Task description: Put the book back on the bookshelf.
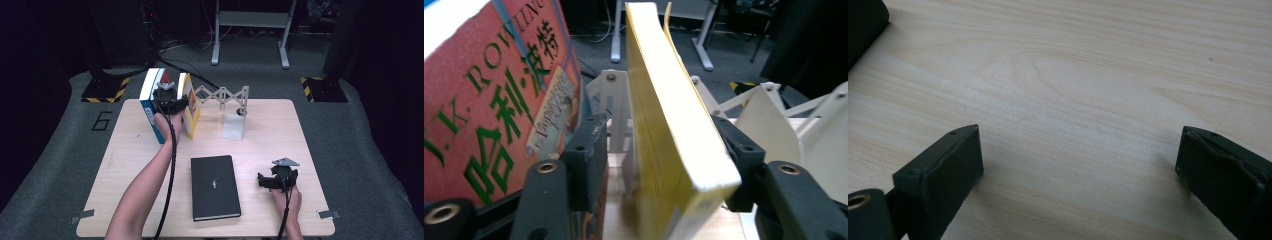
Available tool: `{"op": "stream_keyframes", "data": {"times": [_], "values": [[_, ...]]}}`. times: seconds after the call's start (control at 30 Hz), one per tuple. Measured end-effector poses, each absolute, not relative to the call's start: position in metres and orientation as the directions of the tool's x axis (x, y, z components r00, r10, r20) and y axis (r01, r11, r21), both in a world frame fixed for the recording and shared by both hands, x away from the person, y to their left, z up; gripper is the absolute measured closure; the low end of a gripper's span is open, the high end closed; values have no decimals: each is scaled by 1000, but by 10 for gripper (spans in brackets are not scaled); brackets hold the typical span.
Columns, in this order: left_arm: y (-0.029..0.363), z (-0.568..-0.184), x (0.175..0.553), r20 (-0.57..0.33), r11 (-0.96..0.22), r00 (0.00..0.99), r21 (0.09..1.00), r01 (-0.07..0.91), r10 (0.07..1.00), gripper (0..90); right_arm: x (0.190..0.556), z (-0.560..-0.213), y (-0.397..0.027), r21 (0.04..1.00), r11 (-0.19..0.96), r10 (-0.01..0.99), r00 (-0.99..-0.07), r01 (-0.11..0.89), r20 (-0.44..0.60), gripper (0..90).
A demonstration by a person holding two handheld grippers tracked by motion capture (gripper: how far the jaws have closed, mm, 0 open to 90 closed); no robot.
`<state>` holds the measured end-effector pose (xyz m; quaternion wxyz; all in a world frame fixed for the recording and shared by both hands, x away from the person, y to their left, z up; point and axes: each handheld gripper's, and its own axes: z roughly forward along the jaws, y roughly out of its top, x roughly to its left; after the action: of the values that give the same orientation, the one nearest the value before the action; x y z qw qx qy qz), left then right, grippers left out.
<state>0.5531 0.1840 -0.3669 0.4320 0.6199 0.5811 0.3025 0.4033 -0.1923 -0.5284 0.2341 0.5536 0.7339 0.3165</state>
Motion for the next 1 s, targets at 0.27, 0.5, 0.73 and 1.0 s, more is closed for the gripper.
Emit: {"op": "stream_keyframes", "data": {"times": [0.27, 0.5, 0.73, 1.0], "values": [[184, -366, 533, -59, -14, 163, 910, 414, 985, 364, 403, -528, -192, 724, 187, 961, -278, 664, 7, 41], [194, -369, 517, -55, -20, 178, 918, 396, 982, 328, 403, -528, -193, 722, 195, 959, -282, 664, 0, 42], [200, -374, 493, -74, -29, 245, 920, 391, 967, 253, 403, -528, -193, 722, 195, 959, -282, 664, 1, 42], [216, -397, 474, -71, -65, 300, 905, 421, 951, 175, 403, -528, -193, 721, 194, 959, -284, 665, 4, 42]]}}
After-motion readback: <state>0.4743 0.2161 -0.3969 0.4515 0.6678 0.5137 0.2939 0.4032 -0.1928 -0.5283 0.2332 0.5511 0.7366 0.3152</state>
